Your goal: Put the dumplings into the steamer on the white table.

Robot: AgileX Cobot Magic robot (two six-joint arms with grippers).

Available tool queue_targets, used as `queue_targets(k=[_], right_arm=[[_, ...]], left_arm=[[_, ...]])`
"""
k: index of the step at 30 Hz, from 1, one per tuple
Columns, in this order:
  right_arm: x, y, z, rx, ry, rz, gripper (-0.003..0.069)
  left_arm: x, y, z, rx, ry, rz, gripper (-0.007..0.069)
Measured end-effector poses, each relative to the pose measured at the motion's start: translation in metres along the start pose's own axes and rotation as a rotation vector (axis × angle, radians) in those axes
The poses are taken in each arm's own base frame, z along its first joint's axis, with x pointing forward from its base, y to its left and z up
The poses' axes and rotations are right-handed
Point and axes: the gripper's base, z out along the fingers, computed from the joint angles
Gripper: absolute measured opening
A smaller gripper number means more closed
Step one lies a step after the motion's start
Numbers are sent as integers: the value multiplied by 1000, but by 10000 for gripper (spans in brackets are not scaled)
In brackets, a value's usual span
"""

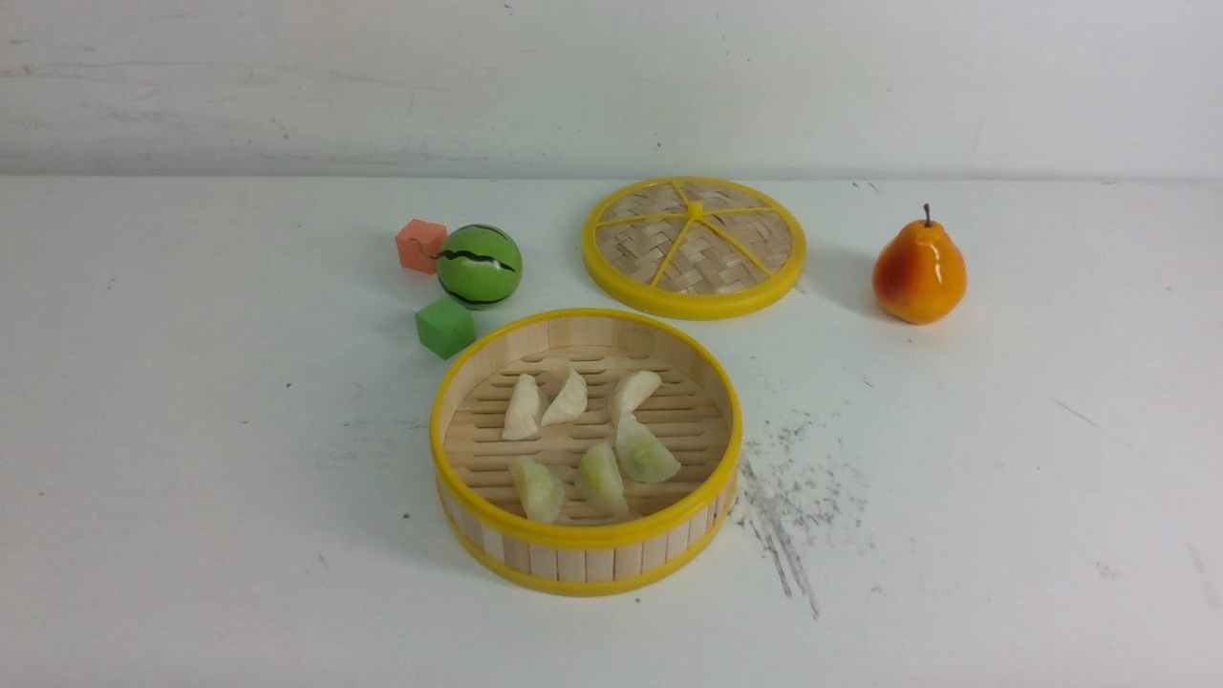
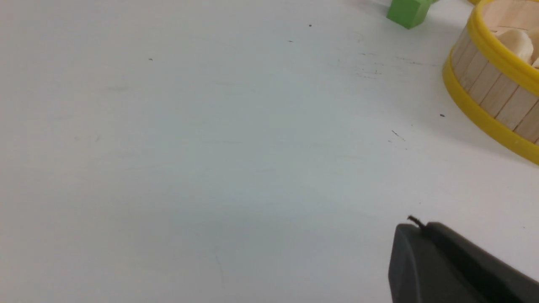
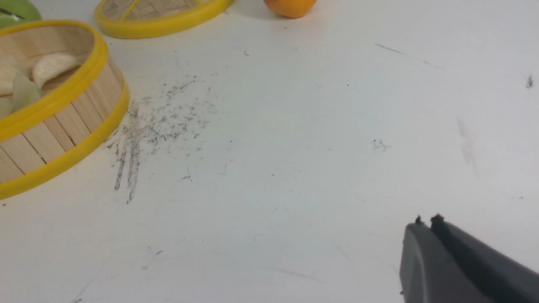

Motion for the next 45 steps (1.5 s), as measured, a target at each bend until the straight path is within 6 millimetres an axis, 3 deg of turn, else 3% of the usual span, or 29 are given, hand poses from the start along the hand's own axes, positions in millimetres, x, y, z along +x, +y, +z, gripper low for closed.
queue_targets(k=[45], right_arm=[[0,0,0,0,1,-1,66]], left_arm=[[0,0,0,2,0,-5,-9]])
